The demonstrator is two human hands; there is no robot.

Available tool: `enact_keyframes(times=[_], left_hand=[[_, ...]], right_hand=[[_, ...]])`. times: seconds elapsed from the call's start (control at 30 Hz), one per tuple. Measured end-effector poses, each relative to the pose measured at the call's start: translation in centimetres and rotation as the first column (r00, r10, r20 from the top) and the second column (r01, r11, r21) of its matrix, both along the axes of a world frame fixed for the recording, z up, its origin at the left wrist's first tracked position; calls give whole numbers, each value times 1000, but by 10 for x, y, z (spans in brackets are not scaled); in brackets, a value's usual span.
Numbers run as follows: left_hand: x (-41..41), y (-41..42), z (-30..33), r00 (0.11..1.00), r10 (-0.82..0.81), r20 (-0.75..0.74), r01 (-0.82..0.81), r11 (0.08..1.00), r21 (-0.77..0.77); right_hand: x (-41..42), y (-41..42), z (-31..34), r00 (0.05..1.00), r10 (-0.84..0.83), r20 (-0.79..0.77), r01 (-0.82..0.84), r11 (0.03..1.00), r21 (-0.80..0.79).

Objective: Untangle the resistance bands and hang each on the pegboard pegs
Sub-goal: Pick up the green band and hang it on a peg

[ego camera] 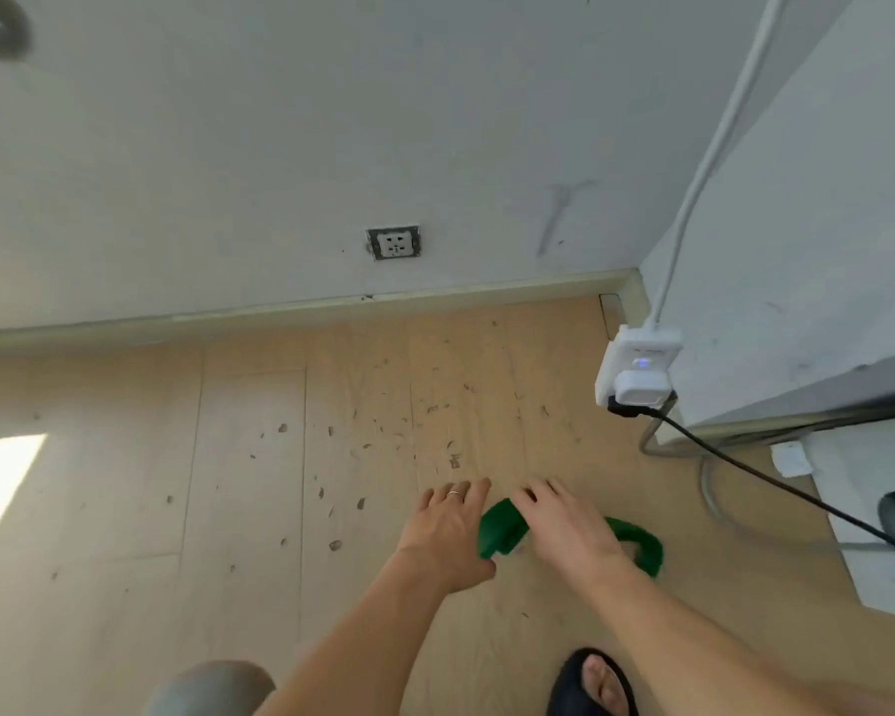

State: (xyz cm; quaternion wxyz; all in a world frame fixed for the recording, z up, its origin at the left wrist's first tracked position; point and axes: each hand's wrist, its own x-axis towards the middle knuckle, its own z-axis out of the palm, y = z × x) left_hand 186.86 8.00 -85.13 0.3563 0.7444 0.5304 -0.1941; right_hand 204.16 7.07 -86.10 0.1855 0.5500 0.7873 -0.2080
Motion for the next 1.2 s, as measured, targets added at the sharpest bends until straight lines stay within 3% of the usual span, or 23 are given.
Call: enact_keyframes(times=[0.1, 0.23, 0.33, 0.5, 0.63, 0.7, 0.87, 1.13, 1.2], left_hand=[[-17, 17, 95, 998, 48, 45, -52, 994, 91], [-43, 44, 248, 984, 128, 122, -140, 985, 99], [-71, 65, 368, 983, 103, 154, -132, 974, 186], [-105, 88, 560, 976, 28, 214, -89, 956, 279], [-122, 89, 674, 954, 8, 301, -92, 959, 266], [-129, 89, 714, 934, 34, 356, -133, 958, 256], [-142, 87, 785, 892, 22, 451, -156, 952, 263], [-179, 81, 813, 972, -118, 201, 49, 947, 318], [-182, 79, 816, 967, -134, 216, 64, 950, 305]], right_hand=[[-24, 24, 102, 993, 7, -117, 3, 996, 90], [-57, 45, 258, 970, 53, -236, 21, 953, 301], [-78, 57, 368, 921, 25, -388, 115, 936, 334], [-103, 67, 547, 773, -73, -631, 296, 920, 256], [-113, 65, 652, 676, -205, -708, 428, 891, 151], [-114, 60, 689, 590, -285, -755, 458, 889, 22], [-106, 56, 744, 526, -421, -739, 489, 861, -143], [-108, 65, 816, 624, -335, -706, 385, 918, -95], [-116, 69, 832, 618, -309, -723, 359, 929, -90]])
